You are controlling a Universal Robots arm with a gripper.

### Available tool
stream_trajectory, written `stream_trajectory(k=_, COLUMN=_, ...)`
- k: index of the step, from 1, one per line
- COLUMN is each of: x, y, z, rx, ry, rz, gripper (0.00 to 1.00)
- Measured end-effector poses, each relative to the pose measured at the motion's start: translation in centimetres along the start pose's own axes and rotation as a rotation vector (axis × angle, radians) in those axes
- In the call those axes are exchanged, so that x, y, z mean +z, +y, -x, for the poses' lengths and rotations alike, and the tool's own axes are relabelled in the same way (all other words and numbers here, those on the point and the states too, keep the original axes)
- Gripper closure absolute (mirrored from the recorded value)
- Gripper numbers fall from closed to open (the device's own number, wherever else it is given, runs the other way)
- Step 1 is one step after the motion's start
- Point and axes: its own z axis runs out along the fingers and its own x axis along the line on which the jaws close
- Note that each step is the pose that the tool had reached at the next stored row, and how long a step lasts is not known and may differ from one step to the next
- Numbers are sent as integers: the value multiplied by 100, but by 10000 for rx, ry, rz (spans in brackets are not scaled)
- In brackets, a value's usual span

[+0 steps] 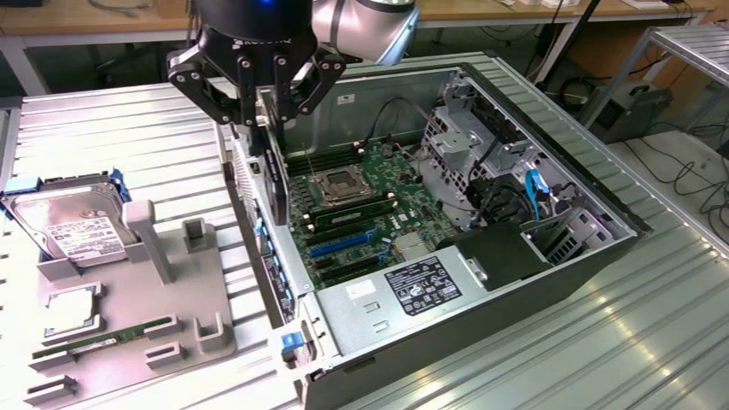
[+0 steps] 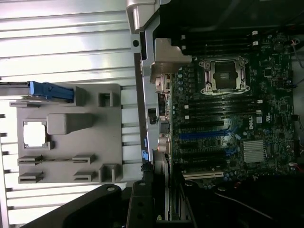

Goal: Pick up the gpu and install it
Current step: 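Pick up the gpu and move the gpu toward the slot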

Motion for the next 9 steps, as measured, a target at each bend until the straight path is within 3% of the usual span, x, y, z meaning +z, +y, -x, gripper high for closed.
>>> stream_trajectory(k=9, x=2, y=6, z=74, rx=0, ry=0, rz=1, gripper=74)
